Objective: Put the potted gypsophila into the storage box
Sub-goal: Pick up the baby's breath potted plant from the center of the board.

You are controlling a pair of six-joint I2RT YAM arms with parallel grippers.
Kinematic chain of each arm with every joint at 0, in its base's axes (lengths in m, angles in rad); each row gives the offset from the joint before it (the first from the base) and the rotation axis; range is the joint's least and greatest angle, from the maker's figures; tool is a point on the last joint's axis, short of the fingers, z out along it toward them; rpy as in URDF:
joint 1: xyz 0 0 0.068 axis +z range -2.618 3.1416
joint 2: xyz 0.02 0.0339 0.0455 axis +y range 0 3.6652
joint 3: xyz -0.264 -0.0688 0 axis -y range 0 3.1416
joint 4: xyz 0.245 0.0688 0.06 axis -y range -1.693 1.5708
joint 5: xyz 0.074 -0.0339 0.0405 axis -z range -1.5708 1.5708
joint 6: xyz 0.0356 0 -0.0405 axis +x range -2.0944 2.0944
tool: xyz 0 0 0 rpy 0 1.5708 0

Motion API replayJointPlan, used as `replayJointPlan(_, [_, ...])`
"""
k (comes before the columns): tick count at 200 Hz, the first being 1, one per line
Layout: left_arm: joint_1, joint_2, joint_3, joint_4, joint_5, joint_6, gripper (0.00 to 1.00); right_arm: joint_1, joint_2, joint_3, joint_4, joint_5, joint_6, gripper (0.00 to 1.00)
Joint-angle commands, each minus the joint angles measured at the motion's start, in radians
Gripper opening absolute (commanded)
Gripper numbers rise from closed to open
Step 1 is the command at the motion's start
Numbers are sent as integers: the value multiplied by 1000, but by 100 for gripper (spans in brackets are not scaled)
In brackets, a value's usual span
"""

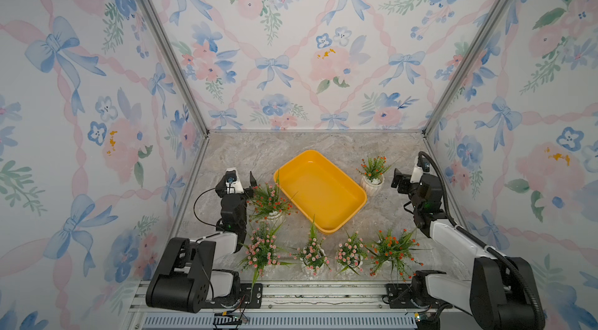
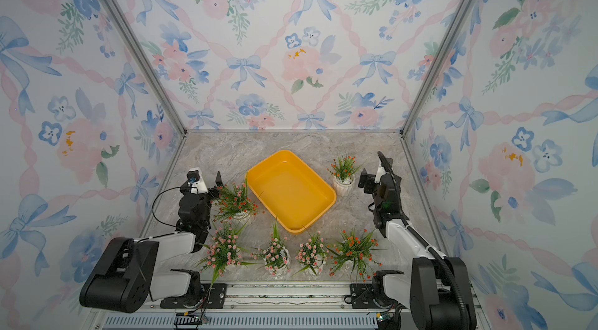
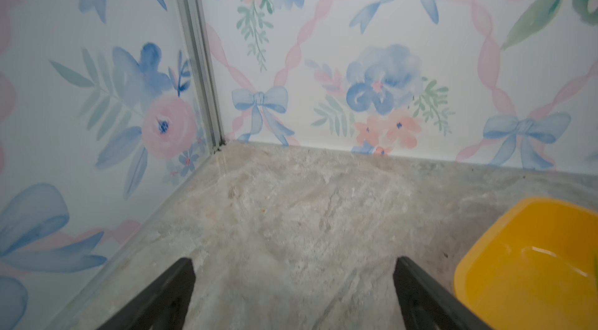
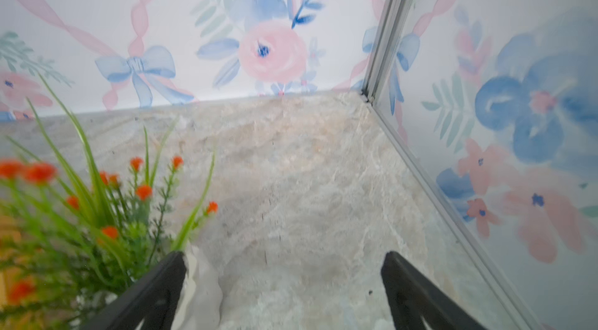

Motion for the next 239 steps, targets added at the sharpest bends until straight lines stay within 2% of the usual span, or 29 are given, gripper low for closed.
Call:
replayJointPlan(1, [8, -97, 126, -209, -123, -2, 98, 16, 11, 184, -333, 71, 83, 97])
replayJointPlan(22, [7, -120, 303, -406, -118, -29, 98, 43, 70, 432, -616, 85, 135, 97])
replayJointPlan(38, [3, -100, 467, -556, -78, -102, 98, 78, 107, 577, -745, 77, 156, 97])
replayJointPlan(66, [-50, -62, 676, -705, 0, -193, 98, 156, 80, 628, -719, 66, 302, 97])
replayJointPlan(88, [-115, -25, 792, -770, 33, -331, 98, 231, 56, 623, -714, 84, 534, 97])
replayJointPlan(99, [-160, 0, 824, -777, 68, -390, 98, 294, 80, 641, -713, 80, 596, 97])
replayJointPlan(131, [-299, 86, 859, -779, 151, -582, 98, 509, 212, 768, -750, 75, 627, 97])
replayJointPlan(141, [-321, 108, 855, -779, 161, -652, 98, 548, 256, 834, -818, 83, 618, 97])
replayJointPlan(153, [-335, 129, 854, -781, 176, -679, 98, 582, 297, 915, -911, 117, 619, 97])
replayJointPlan(178, [-336, 150, 901, -827, 208, -654, 98, 619, 306, 950, -930, 110, 640, 97])
replayJointPlan(198, [-352, 160, 929, -845, 216, -648, 98, 659, 313, 1017, -1061, 242, 673, 97])
replayJointPlan(209, [-370, 160, 929, -845, 195, -629, 98, 670, 301, 999, -1027, 270, 691, 97])
replayJointPlan(221, [-369, 172, 925, -816, 212, -640, 98, 663, 272, 938, -941, 239, 708, 97])
replayJointPlan(239, [-344, 214, 935, -772, 343, -660, 98, 622, 233, 861, -832, 90, 709, 97])
